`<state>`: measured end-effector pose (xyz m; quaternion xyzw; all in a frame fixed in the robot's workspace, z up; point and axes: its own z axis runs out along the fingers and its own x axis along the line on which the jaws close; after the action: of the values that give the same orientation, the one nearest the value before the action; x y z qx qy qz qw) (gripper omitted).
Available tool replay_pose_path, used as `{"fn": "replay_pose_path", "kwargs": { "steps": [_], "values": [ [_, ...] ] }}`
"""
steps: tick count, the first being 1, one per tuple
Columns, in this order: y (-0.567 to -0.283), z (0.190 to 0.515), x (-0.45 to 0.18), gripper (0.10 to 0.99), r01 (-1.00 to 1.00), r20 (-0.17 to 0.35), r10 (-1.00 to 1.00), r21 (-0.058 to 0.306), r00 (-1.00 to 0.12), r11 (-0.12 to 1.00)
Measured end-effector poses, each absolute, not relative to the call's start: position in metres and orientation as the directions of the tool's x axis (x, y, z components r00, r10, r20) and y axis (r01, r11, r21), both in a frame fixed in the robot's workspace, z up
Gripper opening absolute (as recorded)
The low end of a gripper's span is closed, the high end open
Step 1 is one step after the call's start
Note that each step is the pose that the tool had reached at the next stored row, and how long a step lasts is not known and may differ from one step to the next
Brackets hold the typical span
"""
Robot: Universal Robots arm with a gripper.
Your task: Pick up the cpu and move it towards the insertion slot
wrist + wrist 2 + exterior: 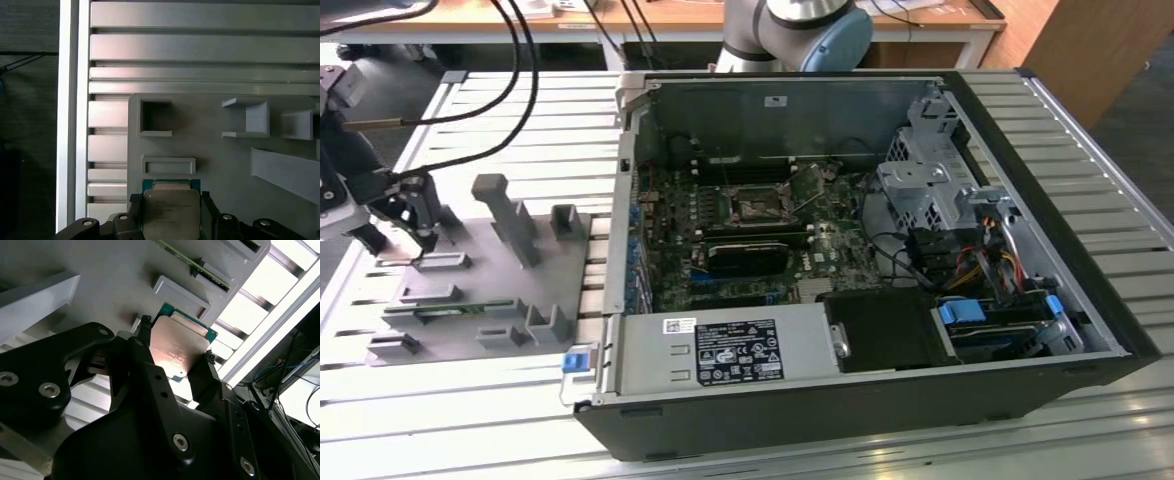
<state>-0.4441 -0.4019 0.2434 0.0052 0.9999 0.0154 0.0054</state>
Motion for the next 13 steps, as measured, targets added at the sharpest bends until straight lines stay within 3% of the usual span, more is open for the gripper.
{"fn": "replay_pose_path", "kwargs": {
  "steps": [13],
  "values": [
    [-0.402,0.269,-0.444,0.541,0.01,-0.011,0.01,0.031,-1.0,0.999]
  ]
}}
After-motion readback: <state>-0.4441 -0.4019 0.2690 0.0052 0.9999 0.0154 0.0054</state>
